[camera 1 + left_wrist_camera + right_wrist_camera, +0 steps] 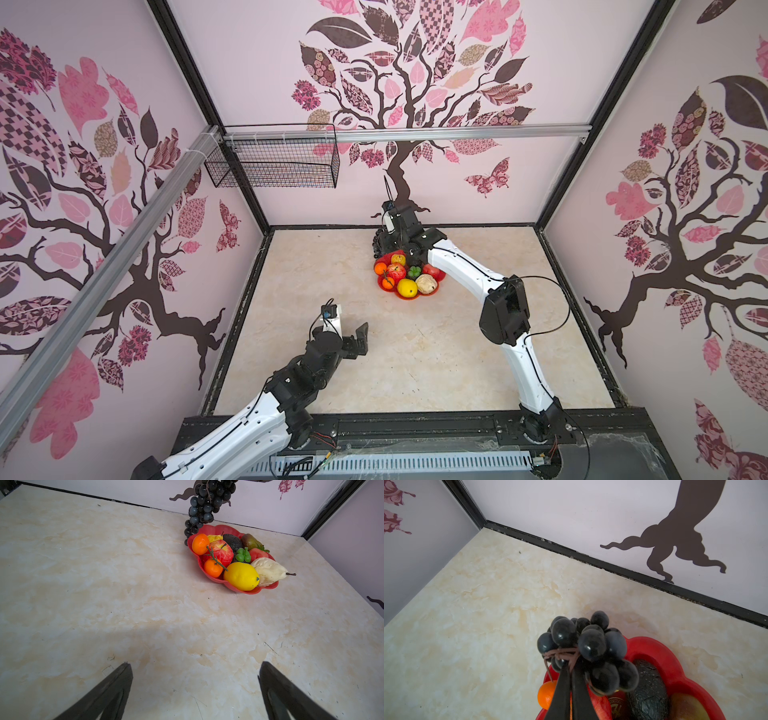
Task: Arrange fruit in a fruit bowl
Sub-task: Place the fruits in the fruit bowl.
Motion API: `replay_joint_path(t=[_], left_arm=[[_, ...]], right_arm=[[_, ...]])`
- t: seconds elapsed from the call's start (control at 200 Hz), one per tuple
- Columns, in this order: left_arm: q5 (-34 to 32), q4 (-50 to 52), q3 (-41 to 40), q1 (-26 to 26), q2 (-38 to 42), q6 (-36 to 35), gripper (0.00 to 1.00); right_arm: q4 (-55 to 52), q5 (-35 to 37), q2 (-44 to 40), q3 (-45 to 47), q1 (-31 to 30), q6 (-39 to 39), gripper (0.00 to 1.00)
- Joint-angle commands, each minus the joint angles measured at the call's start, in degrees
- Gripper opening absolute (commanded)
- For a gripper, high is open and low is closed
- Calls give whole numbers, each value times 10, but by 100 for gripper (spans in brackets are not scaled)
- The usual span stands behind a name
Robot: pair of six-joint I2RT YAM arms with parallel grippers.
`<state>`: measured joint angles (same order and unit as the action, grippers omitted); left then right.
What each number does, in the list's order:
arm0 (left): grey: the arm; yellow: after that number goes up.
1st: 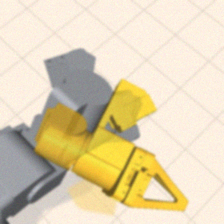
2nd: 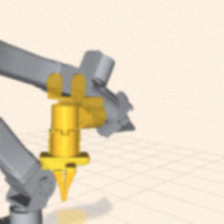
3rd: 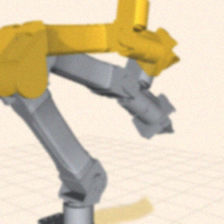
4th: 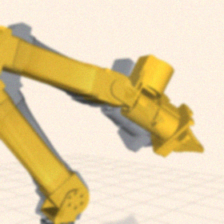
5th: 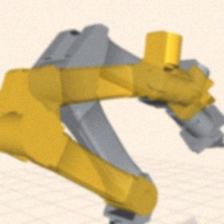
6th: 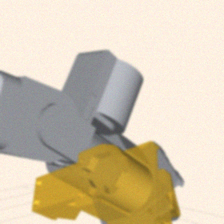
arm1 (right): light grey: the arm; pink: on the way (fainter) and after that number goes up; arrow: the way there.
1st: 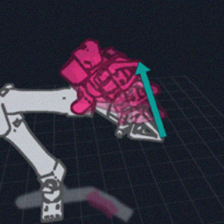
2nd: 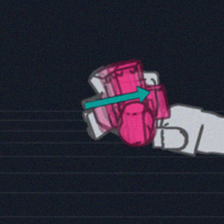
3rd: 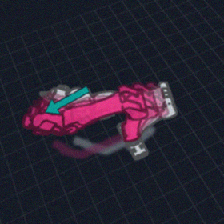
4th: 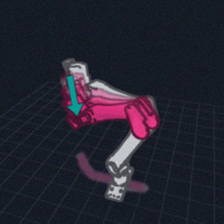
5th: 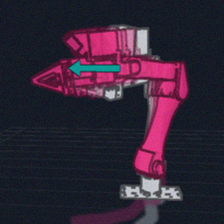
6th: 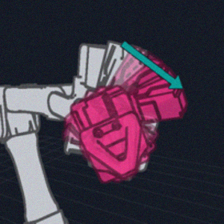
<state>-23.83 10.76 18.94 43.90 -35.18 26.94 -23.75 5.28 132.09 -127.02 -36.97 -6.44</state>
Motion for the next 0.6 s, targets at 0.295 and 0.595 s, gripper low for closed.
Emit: replay_joint_path(t=[0.295, 0.595], left_arm=[[8, -17, -6, -2, -10, -5, 98], [8, -18, -5, -2, -12, -6, 98]], right_arm=[[-10, 9, -43, -54, 2, 12, 0], [-25, 12, -51, -78, 2, 21, 0]])
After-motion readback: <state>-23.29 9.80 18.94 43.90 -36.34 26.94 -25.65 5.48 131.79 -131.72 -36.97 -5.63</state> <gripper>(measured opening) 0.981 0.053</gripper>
